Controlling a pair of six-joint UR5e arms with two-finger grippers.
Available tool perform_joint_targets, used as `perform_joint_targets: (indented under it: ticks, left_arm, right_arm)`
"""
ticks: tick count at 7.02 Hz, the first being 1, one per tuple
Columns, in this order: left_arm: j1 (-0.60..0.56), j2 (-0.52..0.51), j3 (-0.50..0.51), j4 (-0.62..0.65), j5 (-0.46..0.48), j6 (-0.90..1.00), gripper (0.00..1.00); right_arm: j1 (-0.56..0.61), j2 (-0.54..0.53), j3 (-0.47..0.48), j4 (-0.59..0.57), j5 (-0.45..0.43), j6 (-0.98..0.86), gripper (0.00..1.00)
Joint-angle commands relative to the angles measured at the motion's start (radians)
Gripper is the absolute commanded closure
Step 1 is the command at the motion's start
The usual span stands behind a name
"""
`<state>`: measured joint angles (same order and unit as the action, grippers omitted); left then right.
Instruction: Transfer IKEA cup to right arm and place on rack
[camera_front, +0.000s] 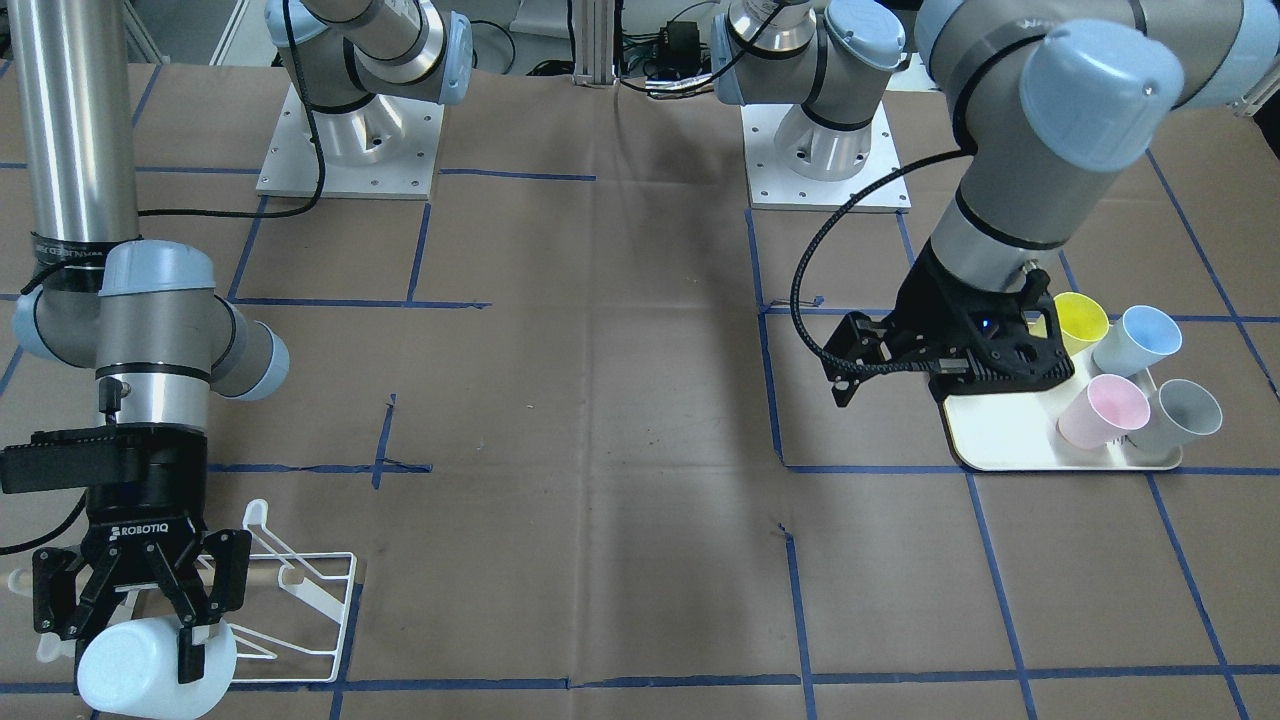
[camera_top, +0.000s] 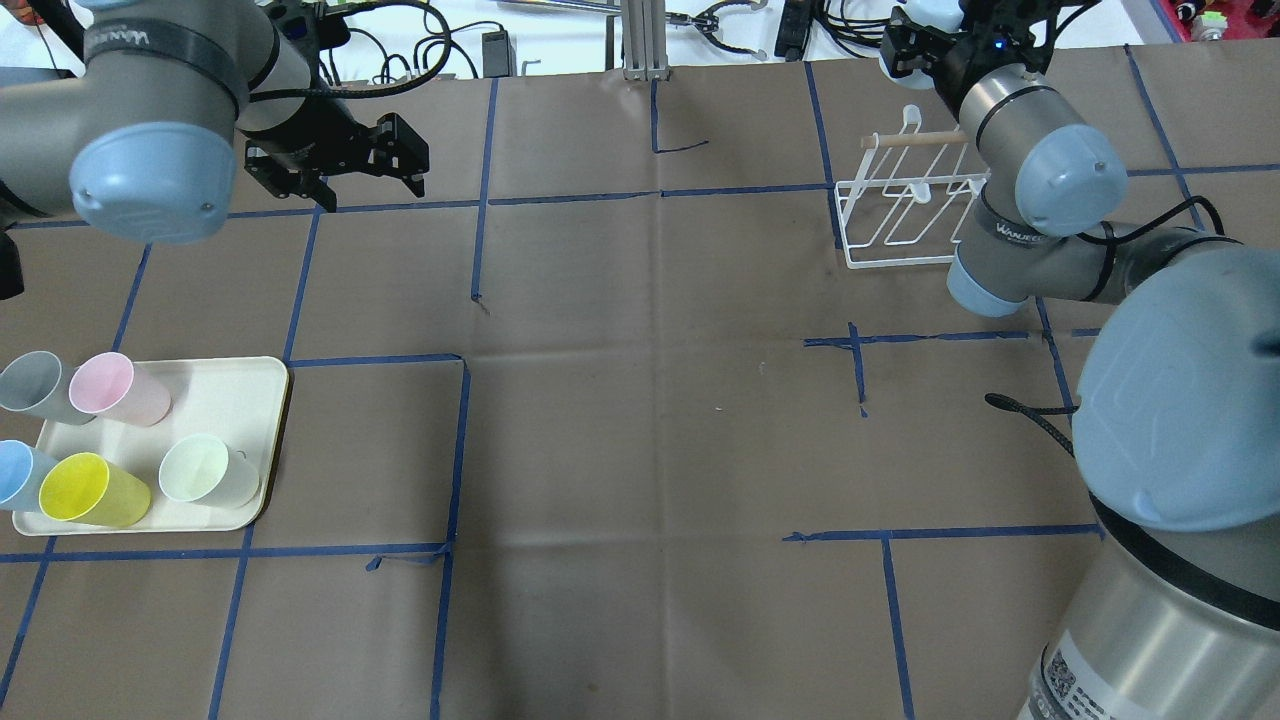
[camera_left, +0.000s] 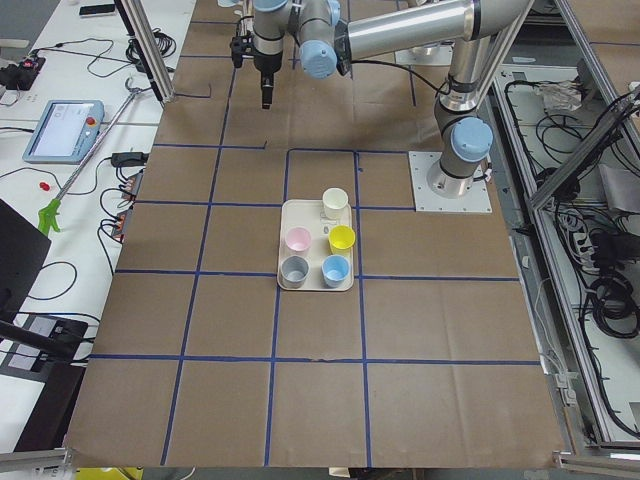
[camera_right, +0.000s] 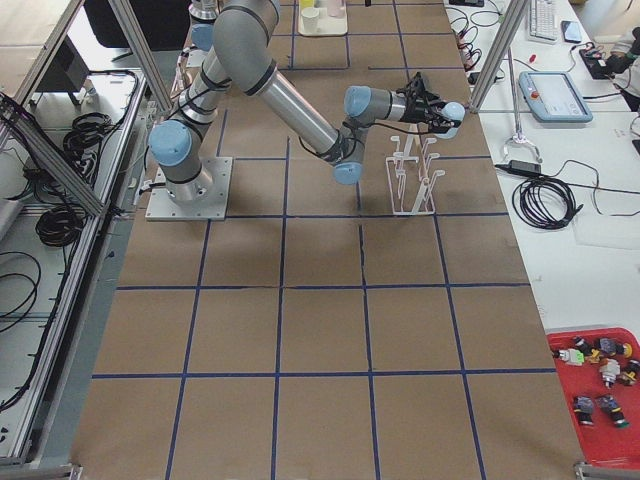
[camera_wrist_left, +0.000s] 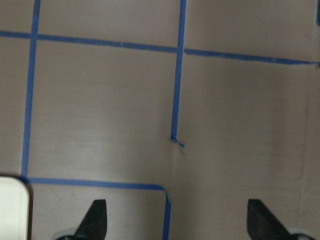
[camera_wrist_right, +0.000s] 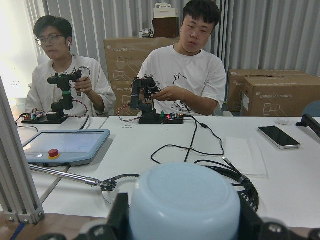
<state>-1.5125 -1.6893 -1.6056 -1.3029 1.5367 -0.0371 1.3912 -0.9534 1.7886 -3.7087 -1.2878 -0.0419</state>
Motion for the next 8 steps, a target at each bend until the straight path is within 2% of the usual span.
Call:
perform_joint_targets:
  ticks: [1,3,5,6,7,8]
  left_arm:
    - [-0.018,0.124,-0.02,-0.099,0.027,-0.017,0.0]
    - [-0.02,0.135,-0.068,-0.084,0.019,-0.021,0.0]
    - [-0.05,0.148,-0.065,-0.084,0.002,-0.039,0.0]
    - [-0.054,0.149,-0.065,-0.084,0.006,-0.035,0.0]
    - [-0.052,0.155,-0.069,-0.082,0.008,-0.024,0.0]
    - [-0.052,0.157,-0.068,-0.082,0.011,-0.023,0.0]
  right_arm:
    - [-0.012,0.002,0.015,0.001,0.001,0.0,0.74]
    - [-0.017,0.002,0.052,0.001,-0.001,-0.001,0.74]
    - [-0.015,0.004,0.067,0.001,-0.001,0.0,0.72]
    - [-0.015,0.004,0.068,0.001,0.001,0.0,0.26]
    - [-0.015,0.007,0.069,0.001,0.001,0.011,0.01]
    - [-0.015,0.007,0.068,0.001,0.001,0.011,0.0]
